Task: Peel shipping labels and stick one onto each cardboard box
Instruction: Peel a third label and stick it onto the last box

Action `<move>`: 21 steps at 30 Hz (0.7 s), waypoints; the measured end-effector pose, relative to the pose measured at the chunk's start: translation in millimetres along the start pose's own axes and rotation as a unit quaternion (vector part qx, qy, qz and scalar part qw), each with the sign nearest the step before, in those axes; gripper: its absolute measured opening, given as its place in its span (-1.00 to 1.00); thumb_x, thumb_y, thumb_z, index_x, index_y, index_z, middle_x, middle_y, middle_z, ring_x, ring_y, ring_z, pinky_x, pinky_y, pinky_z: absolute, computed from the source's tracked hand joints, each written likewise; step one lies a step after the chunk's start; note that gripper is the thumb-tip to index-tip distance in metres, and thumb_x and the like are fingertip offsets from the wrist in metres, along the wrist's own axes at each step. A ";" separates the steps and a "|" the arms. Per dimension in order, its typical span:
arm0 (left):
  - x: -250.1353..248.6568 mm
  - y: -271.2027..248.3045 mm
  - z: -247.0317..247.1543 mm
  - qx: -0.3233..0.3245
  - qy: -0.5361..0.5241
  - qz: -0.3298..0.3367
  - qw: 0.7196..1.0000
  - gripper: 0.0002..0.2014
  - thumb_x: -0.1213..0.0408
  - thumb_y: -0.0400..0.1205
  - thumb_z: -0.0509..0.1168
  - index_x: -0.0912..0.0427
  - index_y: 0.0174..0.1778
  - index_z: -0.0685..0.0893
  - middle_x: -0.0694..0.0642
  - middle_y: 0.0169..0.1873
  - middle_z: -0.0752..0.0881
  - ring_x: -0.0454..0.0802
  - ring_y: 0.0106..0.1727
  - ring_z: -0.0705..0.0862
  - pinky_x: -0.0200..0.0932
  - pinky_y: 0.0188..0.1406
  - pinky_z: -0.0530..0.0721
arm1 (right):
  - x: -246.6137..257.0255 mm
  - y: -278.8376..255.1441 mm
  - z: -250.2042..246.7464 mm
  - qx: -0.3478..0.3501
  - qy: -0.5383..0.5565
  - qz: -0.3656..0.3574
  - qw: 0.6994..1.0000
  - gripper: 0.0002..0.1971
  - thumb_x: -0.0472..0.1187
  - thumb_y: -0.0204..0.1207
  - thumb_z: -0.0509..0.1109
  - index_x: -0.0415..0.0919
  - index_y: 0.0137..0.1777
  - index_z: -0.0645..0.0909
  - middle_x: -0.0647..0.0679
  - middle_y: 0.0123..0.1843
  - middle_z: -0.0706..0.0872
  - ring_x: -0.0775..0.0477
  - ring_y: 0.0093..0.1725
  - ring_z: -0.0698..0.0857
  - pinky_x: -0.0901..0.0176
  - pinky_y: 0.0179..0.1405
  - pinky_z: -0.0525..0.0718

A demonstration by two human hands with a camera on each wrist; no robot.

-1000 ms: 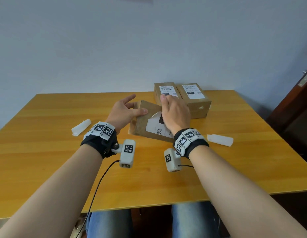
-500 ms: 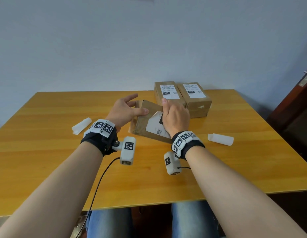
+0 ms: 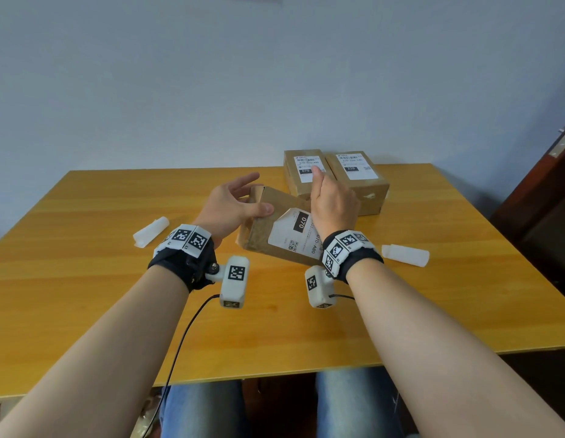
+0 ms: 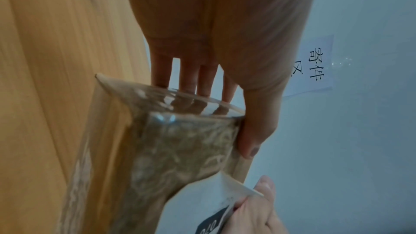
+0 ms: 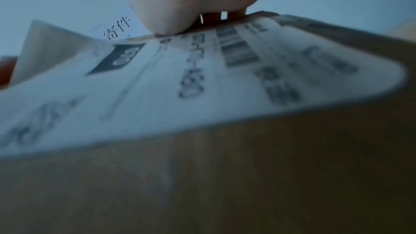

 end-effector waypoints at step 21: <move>18.8 -2.3 -5.1 -0.026 -0.167 -0.173 0.970 -0.14 0.43 0.63 0.46 -0.11 0.78 0.21 0.12 0.27 0.62 0.27 0.38 0.65 0.55 0.37 0.59 | 21.0 15.5 -11.4 0.250 0.347 0.349 0.834 -0.49 0.08 0.72 0.39 -0.03 0.55 0.32 -0.05 0.26 0.63 -0.05 0.10 0.76 -0.17 -0.20 0.87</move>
Point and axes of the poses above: each hand's wrist, its own y-axis towards the middle knuckle, its own z-axis out of the palm, x = y × z, the point moved 2 cm from there along y, towards the middle knuckle
